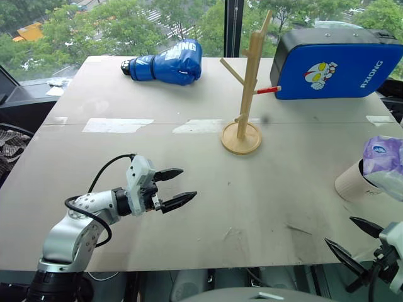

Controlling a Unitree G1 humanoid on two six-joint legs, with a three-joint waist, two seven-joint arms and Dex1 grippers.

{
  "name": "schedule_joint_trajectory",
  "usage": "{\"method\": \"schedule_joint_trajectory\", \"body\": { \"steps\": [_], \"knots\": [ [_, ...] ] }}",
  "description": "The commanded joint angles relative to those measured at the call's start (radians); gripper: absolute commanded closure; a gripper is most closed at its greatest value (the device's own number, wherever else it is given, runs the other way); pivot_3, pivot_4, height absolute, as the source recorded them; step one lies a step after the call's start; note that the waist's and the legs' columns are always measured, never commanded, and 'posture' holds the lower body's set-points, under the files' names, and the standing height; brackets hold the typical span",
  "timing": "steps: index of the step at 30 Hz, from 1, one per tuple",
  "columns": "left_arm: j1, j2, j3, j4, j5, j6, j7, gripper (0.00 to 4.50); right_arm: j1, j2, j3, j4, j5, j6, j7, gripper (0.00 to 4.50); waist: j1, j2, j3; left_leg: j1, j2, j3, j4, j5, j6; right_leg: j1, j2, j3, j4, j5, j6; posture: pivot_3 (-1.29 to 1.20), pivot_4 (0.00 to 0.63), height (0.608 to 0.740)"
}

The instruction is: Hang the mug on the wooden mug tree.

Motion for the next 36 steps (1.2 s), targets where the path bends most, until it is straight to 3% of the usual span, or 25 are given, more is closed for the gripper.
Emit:
{"method": "schedule_joint_trajectory", "body": {
  "steps": [1, 6, 10, 15, 18, 23, 29, 36],
  "knots": [
    [-0.034, 0.011, 0.014, -0.006, -0.025, 0.005, -0.016, 0.00, -0.033, 0.016, 0.001, -0.005, -0.027, -0.027, -0.003, 0.12, 0.000, 0.000, 0.000, 0.000, 0.000, 0.000, 0.000, 0.000, 0.000, 0.000, 0.000, 0.000, 0.000, 0.000, 0.000, 0.00, 0.150, 0.731],
    [-0.124, -0.011, -0.009, 0.028, -0.051, 0.015, -0.047, 0.00, -0.151, 0.026, 0.070, -0.038, -0.094, -0.008, -0.064, 0.12, 0.000, 0.001, 0.000, 0.000, 0.000, 0.000, 0.000, 0.000, 0.000, 0.000, 0.000, -0.001, 0.000, 0.000, 0.000, 0.00, 0.150, 0.731],
    [-0.231, -0.066, 0.015, 0.025, -0.159, 0.071, -0.028, 0.00, -0.282, -0.034, 0.068, -0.152, -0.069, 0.089, -0.115, 0.12, 0.000, 0.000, 0.000, -0.001, 0.000, 0.000, 0.000, 0.003, 0.004, 0.000, 0.000, -0.001, 0.000, 0.000, 0.000, 0.00, 0.150, 0.731],
    [-0.259, -0.011, -0.028, -0.082, -0.250, 0.090, -0.206, 0.00, -0.412, -0.200, -0.108, -0.274, 0.100, 0.299, -0.127, 0.12, -0.001, 0.000, 0.000, -0.001, -0.001, 0.000, 0.001, 0.003, 0.004, 0.001, 0.002, -0.001, 0.001, 0.002, 0.003, 0.00, 0.150, 0.731],
    [-0.301, 0.009, -0.062, -0.104, -0.287, 0.113, -0.264, 0.00, -0.390, -0.303, -0.343, -0.252, 0.036, 0.362, -0.032, 0.12, 0.011, 0.000, 0.001, -0.001, -0.001, 0.000, 0.001, 0.003, 0.005, 0.003, 0.004, -0.002, 0.000, 0.002, 0.003, 0.00, 0.150, 0.731],
    [-0.340, -0.030, -0.112, -0.050, -0.241, 0.071, -0.272, 0.00, -0.294, -0.337, -0.498, -0.149, -0.093, 0.376, 0.091, 0.12, 0.027, -0.001, 0.000, 0.000, -0.002, -0.002, 0.001, 0.003, 0.005, 0.006, 0.008, -0.003, -0.001, 0.002, 0.004, 0.00, 0.150, 0.731],
    [-0.340, -0.063, -0.123, -0.038, -0.218, 0.045, -0.255, 0.00, -0.312, -0.343, -0.535, -0.095, -0.118, 0.443, 0.123, 0.12, 0.014, -0.001, 0.001, 0.001, -0.002, -0.002, 0.002, 0.003, 0.005, 0.005, 0.008, -0.001, 0.000, 0.002, 0.004, 0.00, 0.150, 0.731],
    [-0.318, -0.072, -0.116, -0.041, -0.202, 0.026, -0.239, 0.00, -0.340, -0.341, -0.479, -0.030, -0.167, 0.442, 0.145, 0.12, 0.012, -0.002, 0.001, 0.001, -0.002, -0.002, 0.002, 0.003, 0.005, 0.006, 0.008, -0.001, 0.000, 0.002, 0.004, 0.00, 0.150, 0.731]
  ]
}}
